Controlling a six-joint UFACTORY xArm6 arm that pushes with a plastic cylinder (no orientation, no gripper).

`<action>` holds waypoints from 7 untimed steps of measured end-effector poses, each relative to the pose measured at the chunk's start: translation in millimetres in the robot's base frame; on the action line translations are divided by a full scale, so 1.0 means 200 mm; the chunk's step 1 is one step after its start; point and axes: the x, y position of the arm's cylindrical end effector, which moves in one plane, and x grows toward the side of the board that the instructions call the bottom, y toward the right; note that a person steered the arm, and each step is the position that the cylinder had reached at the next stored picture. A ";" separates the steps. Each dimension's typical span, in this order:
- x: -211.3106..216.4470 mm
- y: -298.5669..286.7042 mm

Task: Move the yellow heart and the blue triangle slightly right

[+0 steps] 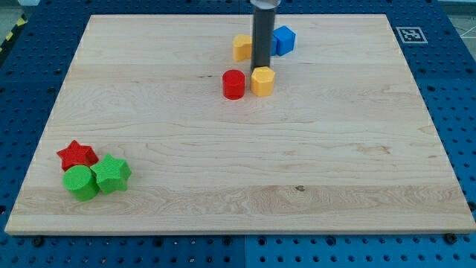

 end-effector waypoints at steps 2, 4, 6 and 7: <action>0.01 -0.50; -0.21 -0.50; -0.32 -0.27; -0.33 -0.12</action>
